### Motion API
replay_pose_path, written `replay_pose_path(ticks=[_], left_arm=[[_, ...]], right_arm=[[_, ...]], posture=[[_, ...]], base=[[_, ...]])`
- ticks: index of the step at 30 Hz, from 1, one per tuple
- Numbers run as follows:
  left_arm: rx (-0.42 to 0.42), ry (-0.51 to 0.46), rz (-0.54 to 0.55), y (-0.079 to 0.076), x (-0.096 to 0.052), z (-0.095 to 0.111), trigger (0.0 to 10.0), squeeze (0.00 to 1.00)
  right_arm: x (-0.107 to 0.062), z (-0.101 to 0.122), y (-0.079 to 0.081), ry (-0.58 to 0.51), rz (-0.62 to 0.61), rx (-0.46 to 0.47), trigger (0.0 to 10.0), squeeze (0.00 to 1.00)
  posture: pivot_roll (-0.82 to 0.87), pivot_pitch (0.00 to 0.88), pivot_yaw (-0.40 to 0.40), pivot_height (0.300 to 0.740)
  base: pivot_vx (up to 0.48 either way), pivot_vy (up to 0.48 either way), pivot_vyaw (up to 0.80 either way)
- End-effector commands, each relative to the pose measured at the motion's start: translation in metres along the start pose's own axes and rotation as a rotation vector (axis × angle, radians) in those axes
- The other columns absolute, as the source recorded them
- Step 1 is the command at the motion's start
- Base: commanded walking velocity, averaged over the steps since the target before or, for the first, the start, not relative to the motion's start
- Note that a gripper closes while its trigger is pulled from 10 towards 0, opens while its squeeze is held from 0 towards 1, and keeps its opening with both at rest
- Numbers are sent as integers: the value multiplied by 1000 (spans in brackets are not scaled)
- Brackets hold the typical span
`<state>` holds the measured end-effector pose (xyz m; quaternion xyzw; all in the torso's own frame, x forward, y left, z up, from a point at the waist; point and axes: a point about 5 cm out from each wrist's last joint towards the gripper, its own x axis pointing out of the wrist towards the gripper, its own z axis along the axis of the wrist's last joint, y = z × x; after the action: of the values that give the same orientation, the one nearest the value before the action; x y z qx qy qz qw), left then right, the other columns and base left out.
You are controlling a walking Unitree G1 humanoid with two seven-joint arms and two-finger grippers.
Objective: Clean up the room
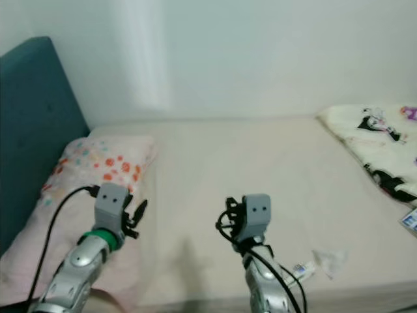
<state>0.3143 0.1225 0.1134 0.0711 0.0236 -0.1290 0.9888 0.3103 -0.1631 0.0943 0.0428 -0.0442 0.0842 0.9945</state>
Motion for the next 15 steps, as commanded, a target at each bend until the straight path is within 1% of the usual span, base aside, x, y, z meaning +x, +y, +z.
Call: replay_pose_path(ticks=[1, 4, 15], left_arm=[[9, 32, 14, 5, -3, -9, 10000, 0], [9, 32, 13, 5, -3, -9, 10000, 0], [10, 30, 11, 5, -2, -9, 10000, 0]], right_arm=[[-2, -5, 6, 12, 7, 21, 10000, 0], [-2, -5, 6, 12, 7, 21, 10000, 0], [-3, -7, 7, 11, 9, 24, 10000, 0]], posture=[[-146, 16, 73, 740], [-146, 17, 74, 740], [-148, 21, 77, 740]], base=[[0, -322, 0], [0, -321, 0], [0, -406, 0]])
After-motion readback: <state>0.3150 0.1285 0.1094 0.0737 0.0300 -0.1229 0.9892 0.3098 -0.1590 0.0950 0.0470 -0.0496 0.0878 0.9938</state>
